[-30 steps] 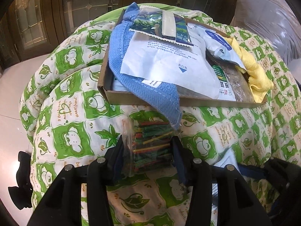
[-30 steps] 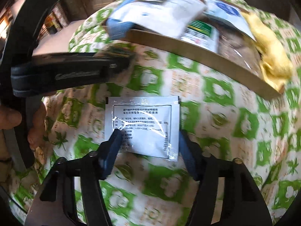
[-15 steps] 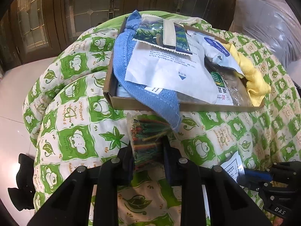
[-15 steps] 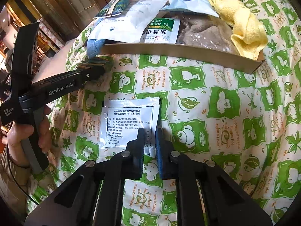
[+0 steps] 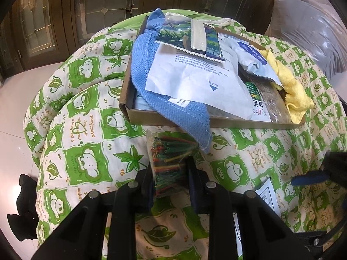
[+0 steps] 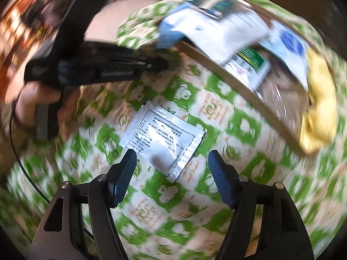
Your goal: Organize soft objects
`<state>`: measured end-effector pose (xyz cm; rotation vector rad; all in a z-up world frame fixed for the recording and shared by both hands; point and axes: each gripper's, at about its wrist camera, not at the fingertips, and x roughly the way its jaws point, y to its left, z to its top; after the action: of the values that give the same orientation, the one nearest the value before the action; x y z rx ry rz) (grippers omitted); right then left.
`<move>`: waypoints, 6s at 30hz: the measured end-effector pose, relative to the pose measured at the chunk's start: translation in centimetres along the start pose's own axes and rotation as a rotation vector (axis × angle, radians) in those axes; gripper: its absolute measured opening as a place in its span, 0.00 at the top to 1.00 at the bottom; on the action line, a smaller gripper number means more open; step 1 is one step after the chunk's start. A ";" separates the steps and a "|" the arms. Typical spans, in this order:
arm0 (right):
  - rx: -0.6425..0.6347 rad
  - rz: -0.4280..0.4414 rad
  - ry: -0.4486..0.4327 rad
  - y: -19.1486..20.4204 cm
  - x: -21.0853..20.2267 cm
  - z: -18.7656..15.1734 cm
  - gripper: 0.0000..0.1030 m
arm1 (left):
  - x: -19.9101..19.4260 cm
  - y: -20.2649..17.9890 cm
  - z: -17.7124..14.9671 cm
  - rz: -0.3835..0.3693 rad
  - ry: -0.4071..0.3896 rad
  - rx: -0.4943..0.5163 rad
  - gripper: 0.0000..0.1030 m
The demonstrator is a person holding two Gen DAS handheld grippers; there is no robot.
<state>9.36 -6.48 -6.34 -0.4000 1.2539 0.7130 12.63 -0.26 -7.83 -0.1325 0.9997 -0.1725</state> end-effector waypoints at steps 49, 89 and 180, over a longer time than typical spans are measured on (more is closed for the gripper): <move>0.179 -0.008 0.013 -1.6 4.8 3.8 0.49 | 0.6 -1.1 -0.1 0.052 -0.002 0.063 0.76; 0.530 0.055 -0.200 -9.4 -3.7 -6.3 0.55 | -8.5 -1.7 -5.3 -0.009 -0.054 -0.031 0.84; 0.652 -0.070 -0.331 -19.3 -6.3 1.3 0.53 | 0.6 -7.6 15.9 0.036 -0.142 0.117 0.83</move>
<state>22.59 -21.33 -1.92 0.2046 1.0774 0.2642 25.74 -7.29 1.62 -0.0197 0.8483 -0.1852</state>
